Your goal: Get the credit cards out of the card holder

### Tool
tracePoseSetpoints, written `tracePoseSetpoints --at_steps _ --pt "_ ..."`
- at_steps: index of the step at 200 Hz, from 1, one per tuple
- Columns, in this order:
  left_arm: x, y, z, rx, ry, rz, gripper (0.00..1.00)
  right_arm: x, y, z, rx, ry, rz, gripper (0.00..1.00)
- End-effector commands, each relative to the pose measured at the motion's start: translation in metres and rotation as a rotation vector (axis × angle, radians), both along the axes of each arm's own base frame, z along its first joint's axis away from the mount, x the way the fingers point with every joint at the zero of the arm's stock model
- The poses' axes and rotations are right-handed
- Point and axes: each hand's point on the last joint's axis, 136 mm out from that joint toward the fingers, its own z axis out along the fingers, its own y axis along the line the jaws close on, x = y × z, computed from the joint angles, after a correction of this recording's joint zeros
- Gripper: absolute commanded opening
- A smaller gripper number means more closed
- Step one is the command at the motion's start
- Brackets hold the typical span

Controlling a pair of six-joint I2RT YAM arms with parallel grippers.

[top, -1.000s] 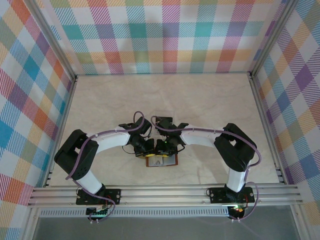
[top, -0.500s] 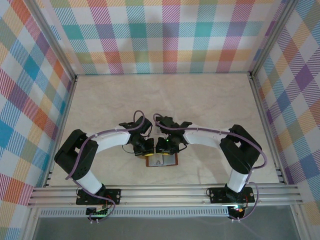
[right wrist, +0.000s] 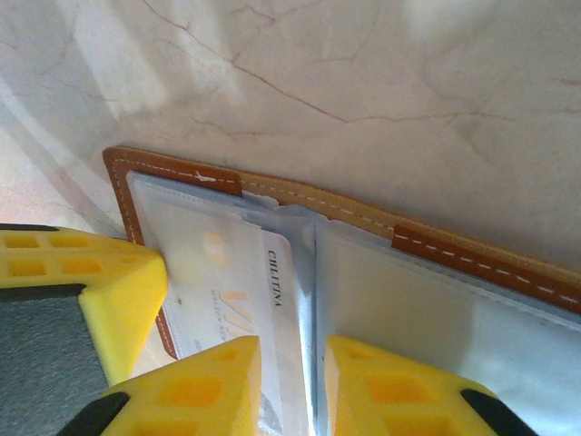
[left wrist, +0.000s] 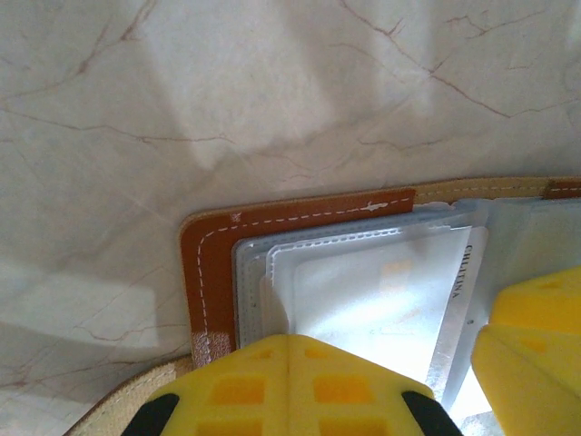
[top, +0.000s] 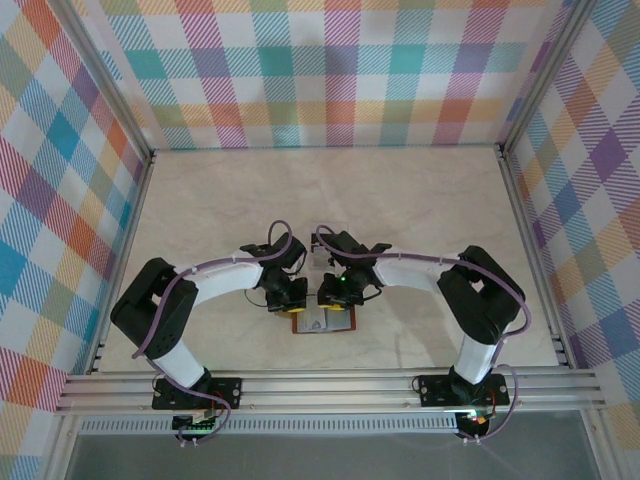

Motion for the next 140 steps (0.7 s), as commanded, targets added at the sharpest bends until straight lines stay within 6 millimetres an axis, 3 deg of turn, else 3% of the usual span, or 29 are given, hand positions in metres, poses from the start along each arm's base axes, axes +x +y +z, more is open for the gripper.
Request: tracePoseSetpoints --at_steps 1,140 --pt "-0.011 0.013 -0.015 0.099 0.032 -0.029 0.03 -0.005 0.002 -0.010 0.025 0.029 0.026 0.26" --pt "-0.014 0.013 -0.018 0.115 0.038 -0.033 0.03 -0.005 0.014 -0.006 0.188 0.056 0.011 0.17"
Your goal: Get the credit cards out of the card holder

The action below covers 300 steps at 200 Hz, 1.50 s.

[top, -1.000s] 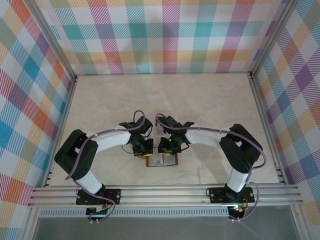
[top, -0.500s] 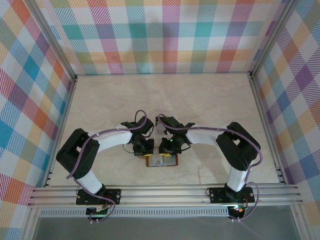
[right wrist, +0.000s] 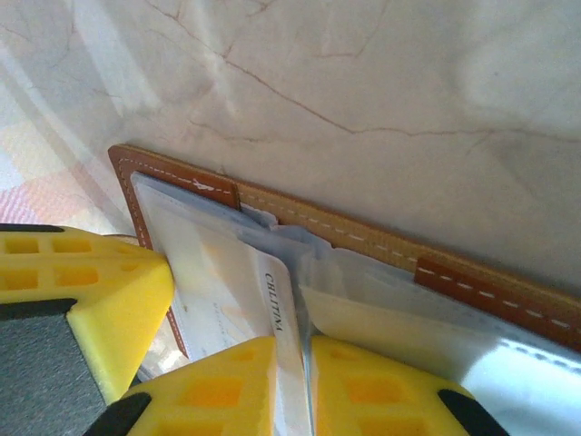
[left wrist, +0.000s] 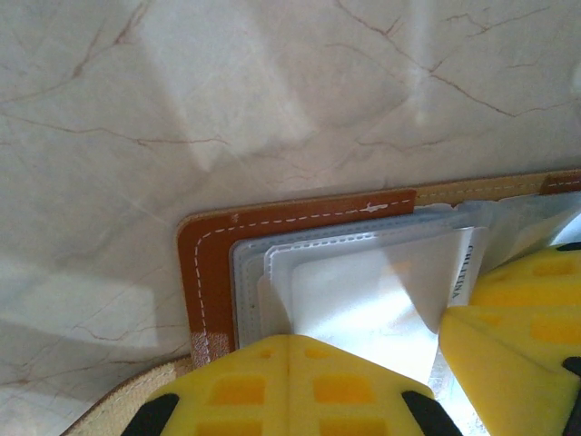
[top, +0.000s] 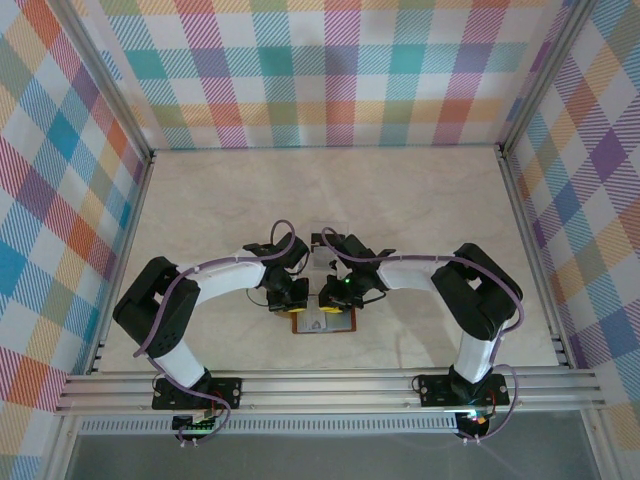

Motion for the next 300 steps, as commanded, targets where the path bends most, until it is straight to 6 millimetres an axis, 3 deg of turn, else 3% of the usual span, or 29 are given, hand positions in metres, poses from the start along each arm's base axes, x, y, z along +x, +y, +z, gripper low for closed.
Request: tracePoseSetpoints --at_steps 1,37,84,166,256,279,300 --pt "-0.014 0.013 -0.017 0.089 0.044 -0.018 0.03 -0.002 0.008 0.003 0.054 0.003 0.010 0.17" --pt "-0.013 0.013 -0.016 0.085 0.039 -0.017 0.03 -0.001 0.001 0.005 0.022 -0.012 0.002 0.13" --pt "-0.013 0.013 -0.016 0.086 0.038 -0.017 0.03 -0.001 -0.028 0.004 -0.146 -0.046 -0.008 0.10" --pt "-0.013 0.012 -0.015 0.082 0.036 -0.018 0.03 0.003 -0.063 0.023 -0.336 -0.110 -0.012 0.07" --pt "-0.012 0.010 -0.013 0.075 0.034 -0.026 0.03 0.006 -0.052 0.030 -0.307 -0.119 -0.001 0.07" --pt "-0.011 0.009 -0.012 0.072 0.032 -0.025 0.03 0.005 -0.042 0.031 -0.255 -0.108 0.001 0.18" --pt "-0.011 0.009 -0.012 0.071 0.034 -0.024 0.03 0.005 -0.032 0.033 -0.197 -0.099 -0.004 0.20"
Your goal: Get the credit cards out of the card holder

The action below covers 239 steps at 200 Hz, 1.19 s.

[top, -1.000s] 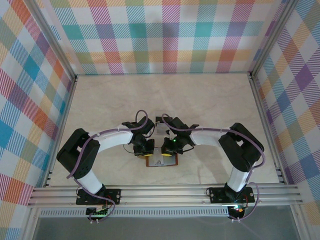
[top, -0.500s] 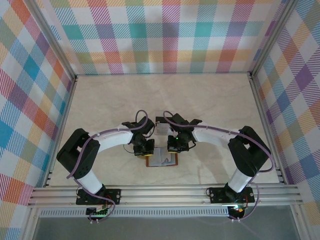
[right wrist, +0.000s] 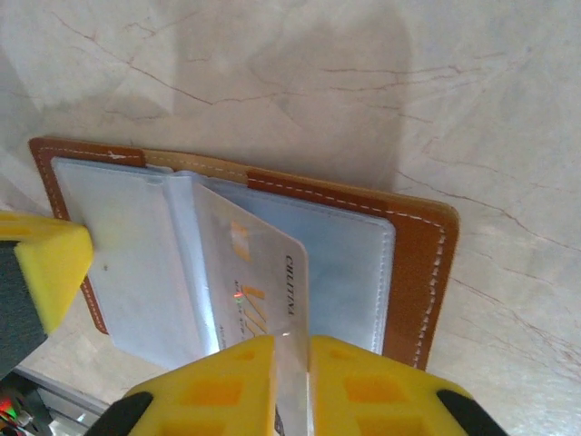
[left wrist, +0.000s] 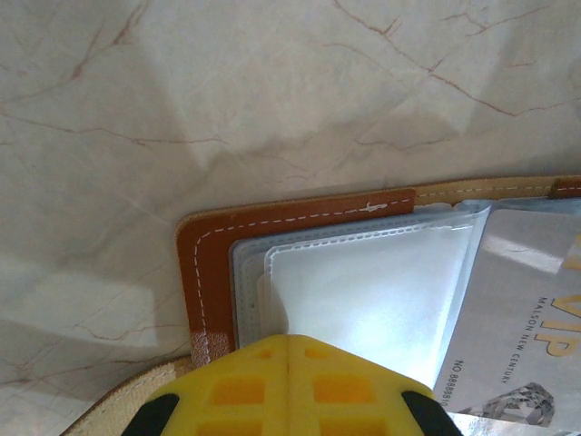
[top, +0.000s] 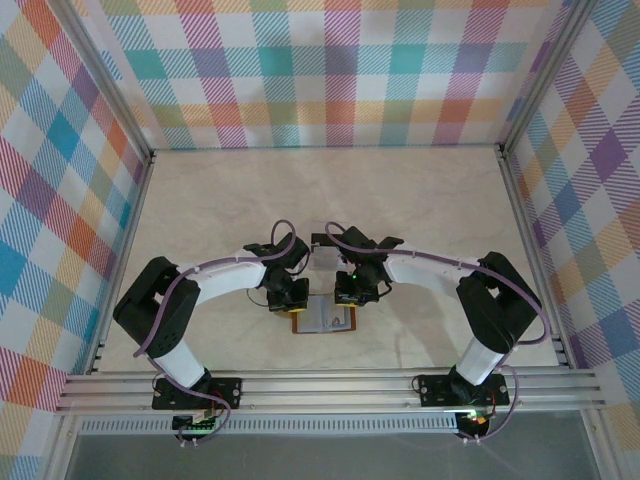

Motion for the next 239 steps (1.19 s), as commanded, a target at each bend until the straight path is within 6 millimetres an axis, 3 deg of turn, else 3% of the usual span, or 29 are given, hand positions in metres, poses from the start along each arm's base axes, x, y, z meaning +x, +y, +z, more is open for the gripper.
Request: tracePoseSetpoints --at_steps 1,57,112,185,239 --pt "-0.011 0.009 -0.013 0.066 0.037 -0.023 0.03 -0.001 0.016 0.008 0.076 0.007 0.007 0.20" --pt "-0.011 0.008 -0.011 0.063 0.036 -0.025 0.03 -0.002 0.023 0.008 0.124 0.013 -0.001 0.17" --pt "-0.009 0.009 -0.004 0.055 0.017 -0.018 0.03 -0.001 0.016 0.012 0.097 -0.007 -0.002 0.11" --pt "-0.002 0.008 0.020 0.029 -0.051 0.002 0.08 0.009 0.004 0.043 0.056 -0.145 0.104 0.03" --pt "-0.003 0.015 0.024 0.042 -0.076 0.015 0.10 0.043 0.002 0.078 -0.032 -0.387 0.404 0.02"
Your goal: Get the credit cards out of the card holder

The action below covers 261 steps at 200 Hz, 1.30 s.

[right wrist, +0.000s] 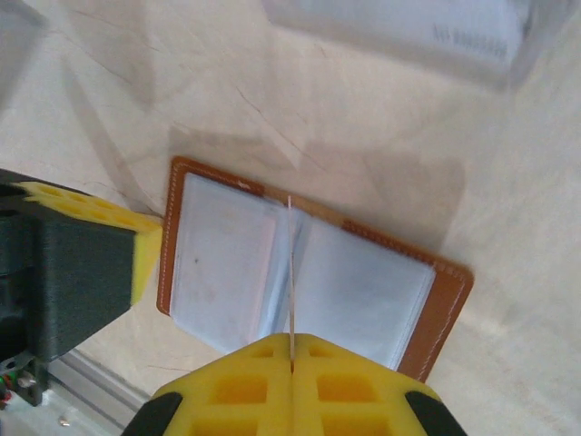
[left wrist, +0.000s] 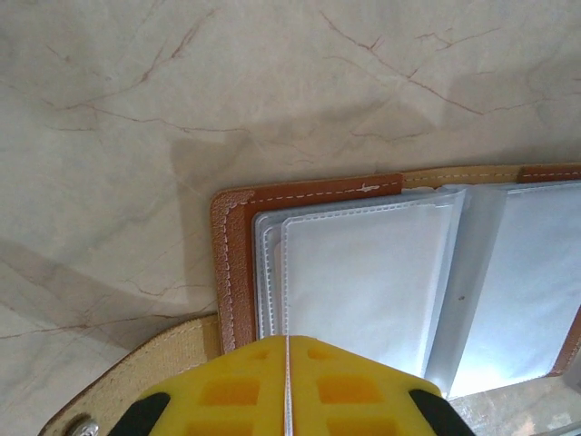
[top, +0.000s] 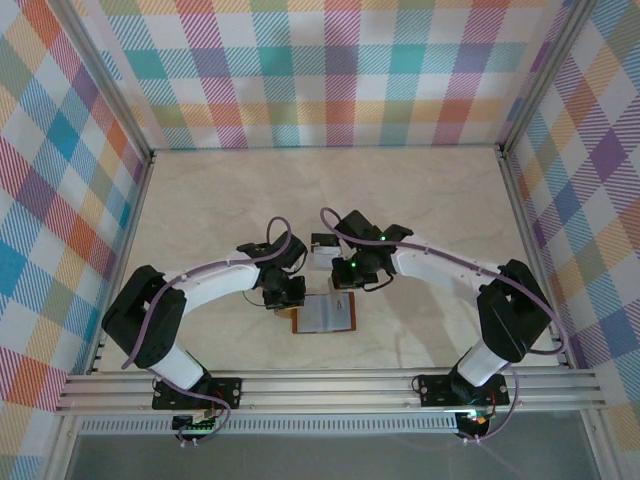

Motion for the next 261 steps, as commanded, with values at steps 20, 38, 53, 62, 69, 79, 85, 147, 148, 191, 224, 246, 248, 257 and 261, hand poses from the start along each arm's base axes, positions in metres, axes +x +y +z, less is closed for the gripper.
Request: tracePoseSetpoints --at_steps 20,38,53,62,69,79,85,147,148,191,224,246,248,257,261 --pt "-0.005 0.010 0.004 0.028 -0.017 0.013 0.10 0.027 -0.001 0.031 -0.083 -0.250 0.351 0.01" --pt "-0.006 0.011 0.004 0.030 -0.019 0.014 0.11 0.036 0.000 0.038 -0.140 -0.360 0.528 0.01" --pt "-0.007 0.014 0.003 0.035 -0.017 0.018 0.11 0.042 0.001 0.042 -0.180 -0.433 0.671 0.00" --pt "-0.008 0.015 0.003 0.037 -0.017 0.021 0.11 0.046 0.001 0.044 -0.207 -0.470 0.748 0.00" --pt "-0.008 0.016 0.002 0.037 -0.017 0.023 0.11 0.048 0.002 0.044 -0.228 -0.492 0.811 0.00" --pt "-0.009 0.018 0.002 0.038 -0.016 0.027 0.11 0.053 0.002 0.044 -0.260 -0.516 0.876 0.00" --pt "-0.009 0.019 0.001 0.039 -0.014 0.029 0.11 0.057 0.002 0.044 -0.278 -0.529 0.908 0.00" --pt "-0.011 0.032 0.002 0.043 -0.011 0.053 0.11 0.083 0.008 0.033 -0.345 -0.470 1.099 0.00" --pt "-0.011 0.033 0.002 0.043 -0.010 0.052 0.11 0.083 0.008 0.033 -0.345 -0.468 1.100 0.00" --pt "-0.010 0.038 0.002 0.041 -0.007 0.063 0.11 0.094 0.014 0.022 -0.346 -0.418 1.131 0.00" --pt "-0.010 0.038 0.001 0.039 0.000 0.064 0.11 0.095 0.019 0.011 -0.326 -0.381 1.145 0.00" --pt "-0.010 0.037 0.001 0.036 0.002 0.062 0.11 0.095 0.022 0.003 -0.314 -0.359 1.152 0.00" --pt "-0.010 0.038 0.001 0.037 0.002 0.061 0.11 0.096 0.022 0.002 -0.313 -0.359 1.151 0.00" --pt "-0.010 0.038 0.001 0.038 0.003 0.060 0.11 0.096 0.023 0.000 -0.312 -0.352 1.152 0.00" --pt "-0.010 0.038 0.001 0.038 0.003 0.060 0.11 0.095 0.023 -0.002 -0.310 -0.345 1.154 0.00"
